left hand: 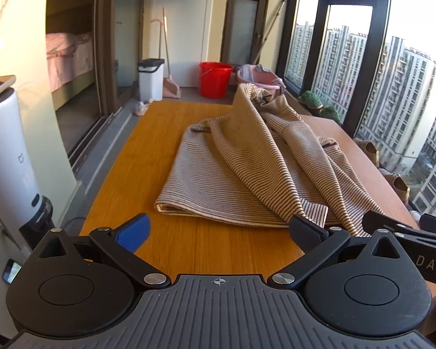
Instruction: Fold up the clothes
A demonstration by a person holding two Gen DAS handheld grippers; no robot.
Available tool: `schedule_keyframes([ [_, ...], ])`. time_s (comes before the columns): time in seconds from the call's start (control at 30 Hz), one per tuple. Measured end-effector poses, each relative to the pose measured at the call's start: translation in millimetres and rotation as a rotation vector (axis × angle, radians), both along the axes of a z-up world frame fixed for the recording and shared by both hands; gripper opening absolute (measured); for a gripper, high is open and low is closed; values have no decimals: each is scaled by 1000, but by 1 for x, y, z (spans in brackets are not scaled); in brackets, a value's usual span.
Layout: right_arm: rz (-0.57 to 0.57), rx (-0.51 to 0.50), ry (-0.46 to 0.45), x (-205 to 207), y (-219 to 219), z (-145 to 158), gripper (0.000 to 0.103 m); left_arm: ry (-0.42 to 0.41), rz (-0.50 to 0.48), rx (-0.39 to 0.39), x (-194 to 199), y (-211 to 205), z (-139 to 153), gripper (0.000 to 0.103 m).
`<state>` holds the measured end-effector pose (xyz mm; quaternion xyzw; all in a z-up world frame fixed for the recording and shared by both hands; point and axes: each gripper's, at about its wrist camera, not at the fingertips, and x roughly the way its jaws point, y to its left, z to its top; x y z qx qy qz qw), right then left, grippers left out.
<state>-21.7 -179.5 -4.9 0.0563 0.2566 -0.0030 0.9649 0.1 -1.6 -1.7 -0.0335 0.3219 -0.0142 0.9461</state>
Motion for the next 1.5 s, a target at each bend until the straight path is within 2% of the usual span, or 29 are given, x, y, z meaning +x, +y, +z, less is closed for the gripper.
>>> schedule_keyframes([
  [0.13, -5, -12, -31, -5, -12, 0, 103, -5, 3, 79, 0, -7, -7, 103],
  [0.23, -11, -30, -60, -15, -21, 1, 103, 11, -6, 69, -11, -8, -13, 103],
  [0.3, -19, 18, -17, -15, -38, -4, 103, 27, -14, 63, -25, -8, -16, 103],
  [0.5, -3, 36, 83, -20, -43, -27, 103, 97, -2, 75, -28, -18, -10, 103],
  [0.83, -30, 19, 99, -21, -48, -27, 103, 131, -14, 62, -30, -21, -14, 103],
  [1.07, -3, 22, 124, -20, -45, -30, 103, 134, -12, 60, -31, -20, -15, 103],
  [1.5, 1, 24, 116, -24, -46, -24, 103, 77, 0, 59, -35, -21, -9, 103],
])
